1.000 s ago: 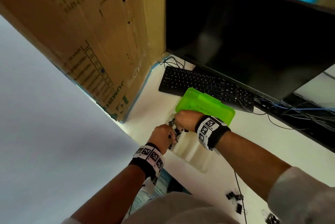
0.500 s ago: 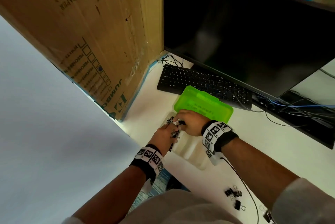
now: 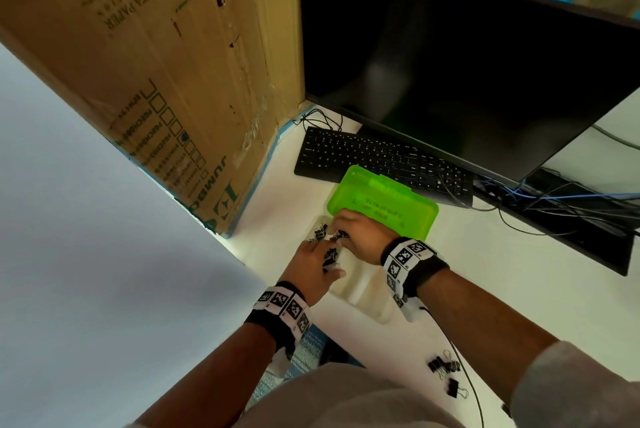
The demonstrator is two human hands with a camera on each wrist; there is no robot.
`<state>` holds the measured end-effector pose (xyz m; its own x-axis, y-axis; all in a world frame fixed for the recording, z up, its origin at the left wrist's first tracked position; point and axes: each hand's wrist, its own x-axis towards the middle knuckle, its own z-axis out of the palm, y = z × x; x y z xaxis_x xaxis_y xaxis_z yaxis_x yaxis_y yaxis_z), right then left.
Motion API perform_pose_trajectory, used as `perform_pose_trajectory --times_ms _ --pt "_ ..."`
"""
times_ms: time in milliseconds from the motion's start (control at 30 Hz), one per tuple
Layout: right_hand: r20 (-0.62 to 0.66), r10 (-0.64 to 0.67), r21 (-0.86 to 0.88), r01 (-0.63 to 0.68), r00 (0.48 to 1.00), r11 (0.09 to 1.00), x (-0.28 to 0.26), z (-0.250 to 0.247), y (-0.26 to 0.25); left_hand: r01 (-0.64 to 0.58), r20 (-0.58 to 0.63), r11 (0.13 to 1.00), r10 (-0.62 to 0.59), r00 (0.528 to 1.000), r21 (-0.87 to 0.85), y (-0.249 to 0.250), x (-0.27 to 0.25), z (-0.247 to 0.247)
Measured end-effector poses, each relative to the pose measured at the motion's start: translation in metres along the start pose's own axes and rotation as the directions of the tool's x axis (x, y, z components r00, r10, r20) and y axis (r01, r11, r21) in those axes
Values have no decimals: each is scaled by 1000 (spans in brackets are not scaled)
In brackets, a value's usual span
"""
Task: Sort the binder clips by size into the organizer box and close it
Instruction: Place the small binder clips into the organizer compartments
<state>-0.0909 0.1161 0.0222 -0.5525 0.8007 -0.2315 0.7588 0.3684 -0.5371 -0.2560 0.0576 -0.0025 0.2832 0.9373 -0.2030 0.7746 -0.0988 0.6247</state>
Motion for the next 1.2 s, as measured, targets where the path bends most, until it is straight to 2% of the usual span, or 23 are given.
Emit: perform_pose_trajectory --times_ms 133,267,367,500,600,700,767,867,967,1100,1200 --pt "163 39 -115 -20 986 993 -5 -1 5 26 68 999 -25 997 -19 -2 -5 -6" --pt "95 38 -66 -32 995 997 -3 0 8 43 77 995 -36 996 -93 -6 -7 -11" --pt "61 -14 -94 20 998 995 1 0 7 18 52 996 -14 999 -90 -6 -9 -11" --pt "68 4 -32 -1 998 999 3 4 2 -47 38 998 46 998 28 -5 -7 -7" --pt "142 1 30 -6 990 1000 1 2 -1 -162 61 974 154 986 156 -3 -4 -8" --pt "193 -3 -6 5 981 1000 -1 2 -3 -182 37 971 178 983 157 -4 -3 -9" --pt "129 0 27 -4 992 1000 1 3 -2 -190 1 974 191 982 124 -5 -3 -10" --pt "-9 21 67 -20 1000 998 2 3 5 -236 41 964 233 972 123 -11 -6 -9" --pt "-58 48 -12 -48 997 999 2 3 16 -229 69 950 220 973 214 -16 -8 -12" --pt "0 86 -111 -86 996 990 5 2 17 -234 170 880 178 969 414 -16 -10 -14" --pt "58 104 -121 -97 993 988 4 4 13 -215 161 847 156 975 485 -11 -10 -14"
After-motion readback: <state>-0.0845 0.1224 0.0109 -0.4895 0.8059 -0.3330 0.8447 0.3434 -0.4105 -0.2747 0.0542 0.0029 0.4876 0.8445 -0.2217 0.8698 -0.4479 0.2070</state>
